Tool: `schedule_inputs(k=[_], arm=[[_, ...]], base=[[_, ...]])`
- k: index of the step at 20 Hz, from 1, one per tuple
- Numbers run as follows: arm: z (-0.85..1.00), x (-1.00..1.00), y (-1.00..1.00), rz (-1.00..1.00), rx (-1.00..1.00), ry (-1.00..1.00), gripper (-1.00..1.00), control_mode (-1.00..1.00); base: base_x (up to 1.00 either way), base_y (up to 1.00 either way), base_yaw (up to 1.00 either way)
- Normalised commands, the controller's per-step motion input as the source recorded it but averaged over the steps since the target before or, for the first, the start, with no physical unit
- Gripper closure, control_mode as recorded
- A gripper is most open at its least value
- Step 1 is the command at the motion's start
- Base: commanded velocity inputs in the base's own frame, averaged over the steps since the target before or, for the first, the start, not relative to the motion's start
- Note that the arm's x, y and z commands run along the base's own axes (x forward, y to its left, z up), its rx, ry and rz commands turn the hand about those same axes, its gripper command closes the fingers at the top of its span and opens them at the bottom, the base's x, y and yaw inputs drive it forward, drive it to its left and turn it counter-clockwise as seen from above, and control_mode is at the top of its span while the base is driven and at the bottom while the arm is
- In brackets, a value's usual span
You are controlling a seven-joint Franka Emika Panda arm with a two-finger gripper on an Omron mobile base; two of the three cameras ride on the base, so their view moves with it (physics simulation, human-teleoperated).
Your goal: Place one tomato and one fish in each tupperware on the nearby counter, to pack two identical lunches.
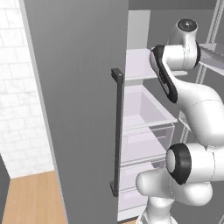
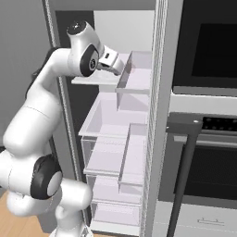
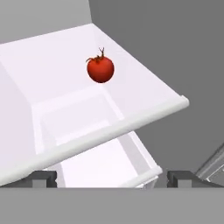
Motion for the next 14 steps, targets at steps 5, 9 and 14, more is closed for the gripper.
schedule_inputs(k=[5,9,14], arm=[[-0.17,0.46,-0.25,0.0,0.0,-0.04,-1.0,-1.0],[-0.06,0.56,-0.15,0.0,0.0,0.0,-1.0,-1.0],[-0.06,0.52,0.0,0.0,0.0,0.0,-1.0,-1.0]], base=[[0.0,0.0,0.0],[0.0,0.0,0.0],[0.0,0.0,0.0]])
